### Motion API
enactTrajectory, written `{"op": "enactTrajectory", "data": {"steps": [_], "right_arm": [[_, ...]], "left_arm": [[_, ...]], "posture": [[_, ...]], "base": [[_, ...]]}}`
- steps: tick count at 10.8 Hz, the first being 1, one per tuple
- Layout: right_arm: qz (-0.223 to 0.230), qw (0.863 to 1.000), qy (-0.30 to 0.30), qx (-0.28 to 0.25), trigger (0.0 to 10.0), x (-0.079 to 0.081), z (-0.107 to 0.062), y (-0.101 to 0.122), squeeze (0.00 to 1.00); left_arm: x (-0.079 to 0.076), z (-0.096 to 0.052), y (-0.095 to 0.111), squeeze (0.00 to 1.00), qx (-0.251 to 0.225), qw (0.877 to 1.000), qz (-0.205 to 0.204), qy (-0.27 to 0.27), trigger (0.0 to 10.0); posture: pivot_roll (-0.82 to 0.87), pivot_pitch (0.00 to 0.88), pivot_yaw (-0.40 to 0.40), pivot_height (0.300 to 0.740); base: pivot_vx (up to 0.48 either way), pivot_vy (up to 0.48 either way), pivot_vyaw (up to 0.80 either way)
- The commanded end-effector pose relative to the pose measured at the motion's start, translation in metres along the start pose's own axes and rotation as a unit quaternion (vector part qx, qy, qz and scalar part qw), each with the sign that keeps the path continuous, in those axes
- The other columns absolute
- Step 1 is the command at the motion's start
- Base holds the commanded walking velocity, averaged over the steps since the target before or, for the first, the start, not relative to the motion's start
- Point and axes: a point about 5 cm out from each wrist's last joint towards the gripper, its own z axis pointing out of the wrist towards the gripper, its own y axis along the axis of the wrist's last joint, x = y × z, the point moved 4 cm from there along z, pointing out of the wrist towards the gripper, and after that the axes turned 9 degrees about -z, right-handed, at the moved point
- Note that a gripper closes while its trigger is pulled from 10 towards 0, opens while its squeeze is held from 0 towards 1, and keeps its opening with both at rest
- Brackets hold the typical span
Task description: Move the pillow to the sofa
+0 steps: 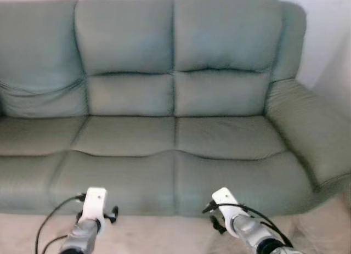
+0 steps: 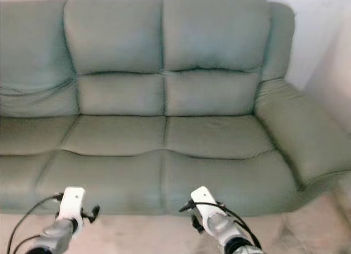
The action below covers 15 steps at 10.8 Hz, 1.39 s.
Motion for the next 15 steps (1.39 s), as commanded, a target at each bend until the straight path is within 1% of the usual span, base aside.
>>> {"op": "enactTrajectory", "data": {"steps": [1,8,9,11,13,14,15], "right_arm": [[-0.006,1.0,-0.008,0.015,10.0,-0.0067,-0.0016,-0.0106,0.0],[-0.015,1.0,-0.005,0.016,10.0,-0.0061,-0.0017,-0.0118,0.0],[-0.002,1.0,0.008,0.016,10.0,-0.0024,-0.0016,-0.0121,0.0],[-0.014,1.0,0.004,0.017,10.0,-0.0029,-0.0015,-0.0118,0.0],[-0.012,1.0,0.006,0.017,10.0,-0.003,-0.0016,-0.0117,0.0],[-0.004,1.0,-0.002,0.017,10.0,-0.0057,-0.0017,-0.0117,0.0],[-0.007,1.0,-0.002,0.016,10.0,-0.006,-0.0016,-0.0111,0.0]], "left_arm": [[-0.0071,0.001,0.0006,0.0,0.0,1.0,0.005,-0.008,10.0],[-0.0071,0.0006,-0.0018,0.0,0.003,1.0,0.009,-0.007,10.0],[-0.0069,0.0005,-0.0025,0.0,0.004,1.0,0.01,-0.007,10.0],[-0.007,0.0002,-0.0037,0.0,0.005,1.0,0.012,-0.007,10.0],[-0.0068,0.0001,-0.0042,0.0,0.006,1.0,0.012,-0.007,10.0],[-0.0069,0.0001,-0.0042,0.0,0.005,1.0,0.008,-0.008,10.0],[-0.0071,0.0002,-0.004,0.0,0.006,1.0,0.012,-0.008,10.0]], "posture": [[-0.01,0.0,0.024,0.74],[-0.01,0.0,0.024,0.74],[-0.01,0.0,0.024,0.74],[-0.01,0.0,0.024,0.74],[0.0,0.0,0.024,0.74],[0.0,0.0,0.025,0.74],[0.0,0.0,0.025,0.74]], "base": [[0.0,0.48,0.0],[0.0,0.48,0.0],[0.0,0.48,0.0],[0.0,0.48,0.0],[0.0,0.48,0.0],[0.0,0.0,0.0],[0.0,0.0,0.0]]}}
